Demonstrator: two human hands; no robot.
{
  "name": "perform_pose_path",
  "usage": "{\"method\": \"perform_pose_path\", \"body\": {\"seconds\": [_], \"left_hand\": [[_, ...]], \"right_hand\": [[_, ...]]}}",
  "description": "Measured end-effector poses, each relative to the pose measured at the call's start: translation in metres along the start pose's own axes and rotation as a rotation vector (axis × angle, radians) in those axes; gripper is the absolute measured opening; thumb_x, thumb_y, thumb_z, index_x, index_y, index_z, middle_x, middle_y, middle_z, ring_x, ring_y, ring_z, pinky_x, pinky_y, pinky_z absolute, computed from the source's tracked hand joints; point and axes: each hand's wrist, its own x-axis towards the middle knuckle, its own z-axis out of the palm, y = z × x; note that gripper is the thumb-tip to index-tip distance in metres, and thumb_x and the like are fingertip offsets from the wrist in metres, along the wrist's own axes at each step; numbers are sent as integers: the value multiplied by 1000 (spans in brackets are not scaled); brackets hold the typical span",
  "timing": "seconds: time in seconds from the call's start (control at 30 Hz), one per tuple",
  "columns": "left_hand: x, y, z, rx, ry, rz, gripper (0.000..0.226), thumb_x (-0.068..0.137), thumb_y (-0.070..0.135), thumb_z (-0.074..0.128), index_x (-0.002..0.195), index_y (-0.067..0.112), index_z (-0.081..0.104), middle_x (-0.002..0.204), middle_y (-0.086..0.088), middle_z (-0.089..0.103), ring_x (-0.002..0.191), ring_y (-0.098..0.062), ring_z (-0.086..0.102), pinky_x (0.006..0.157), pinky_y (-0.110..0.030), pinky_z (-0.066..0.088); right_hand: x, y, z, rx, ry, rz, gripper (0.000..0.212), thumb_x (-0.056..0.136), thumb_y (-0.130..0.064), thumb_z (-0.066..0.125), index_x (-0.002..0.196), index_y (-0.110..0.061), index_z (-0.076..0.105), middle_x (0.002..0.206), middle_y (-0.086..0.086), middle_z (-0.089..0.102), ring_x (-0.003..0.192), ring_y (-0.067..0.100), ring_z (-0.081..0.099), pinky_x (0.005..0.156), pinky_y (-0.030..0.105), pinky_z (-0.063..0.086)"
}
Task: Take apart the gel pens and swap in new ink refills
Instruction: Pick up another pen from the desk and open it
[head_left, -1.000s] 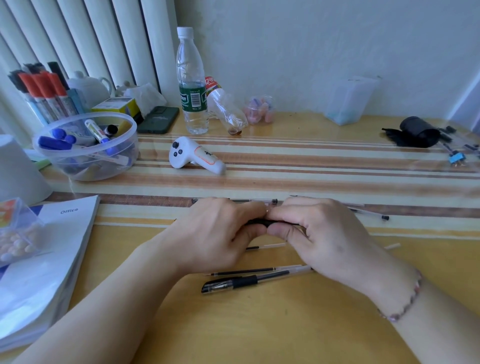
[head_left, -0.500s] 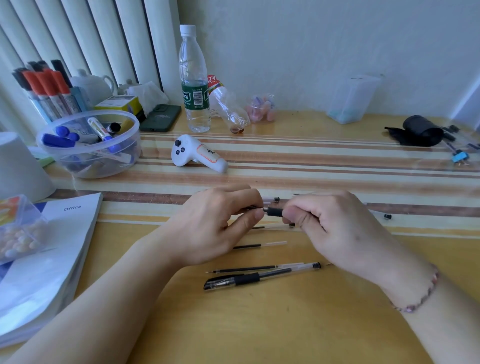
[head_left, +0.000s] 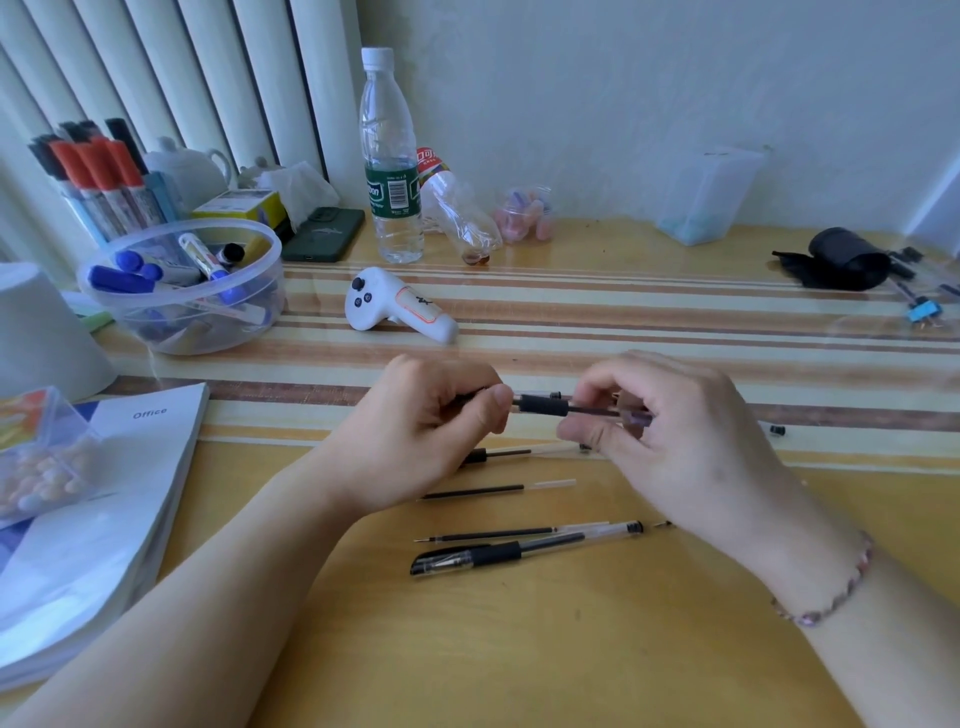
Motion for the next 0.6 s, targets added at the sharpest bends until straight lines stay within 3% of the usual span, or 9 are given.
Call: {"method": "perform_pose_path", "body": {"seconds": [0.07,0.1,0.17,0.2,0.27,0.37,0.5,0.6], "left_hand": [[0,0,1,-24,3,-21,32,94,24,50,69,12,65,50,3,45,50,-14,42,49,-22,34],[1,-1,1,-46,9,-39,31,93,26,51,69,14,67,49,3,44,49,-13,41,48,-23,34],[1,-3,0,-105,35,-90,31,93,28,51,70,16,69,49,1,42,47,-15,38,47,-27,34],[1,-4,0,-140,54,-118,32,92,31,50,70,17,70,49,-8,44,47,-23,40,47,-32,35],[2,-6,-2,-187,98,-162,32,87,36,49,73,18,70,57,-23,50,55,-39,44,50,-39,39],[4,-6,-5,-235,157,-213,24,82,27,53,70,17,70,55,-17,40,54,-31,35,51,-28,31],[5,-7,-6,-284,222,-264,24,83,22,50,71,14,69,58,-29,37,57,-42,33,56,-32,29],[5,-6,-5,-263,248,-244,24,85,26,51,75,17,71,60,-28,38,58,-40,34,54,-29,30]], "right_hand": [[0,-2,0,-3,0,17,26,76,-51,65,82,-29,54,59,-21,47,52,2,46,52,13,33],[0,-2,1,-3,-11,8,26,76,-51,64,84,-29,52,61,-22,47,54,1,49,54,12,37],[0,-2,1,-11,-11,-17,28,78,-50,63,88,-25,55,68,-20,56,62,2,60,58,25,52],[0,-2,0,-25,3,-20,29,79,-49,62,89,-23,57,69,-16,60,64,8,63,59,33,55],[1,-1,-4,-51,22,2,30,79,-50,62,90,-23,60,69,-11,64,66,10,66,59,37,57],[2,6,-14,-105,13,45,36,76,-57,58,92,-25,65,74,-11,68,69,10,67,61,37,57],[3,14,-21,-132,-19,113,39,76,-61,57,93,-27,69,80,-14,69,73,6,65,66,35,56],[3,11,-20,-168,-84,93,39,77,-63,53,91,-31,70,80,-18,69,72,3,63,64,30,54]]}}
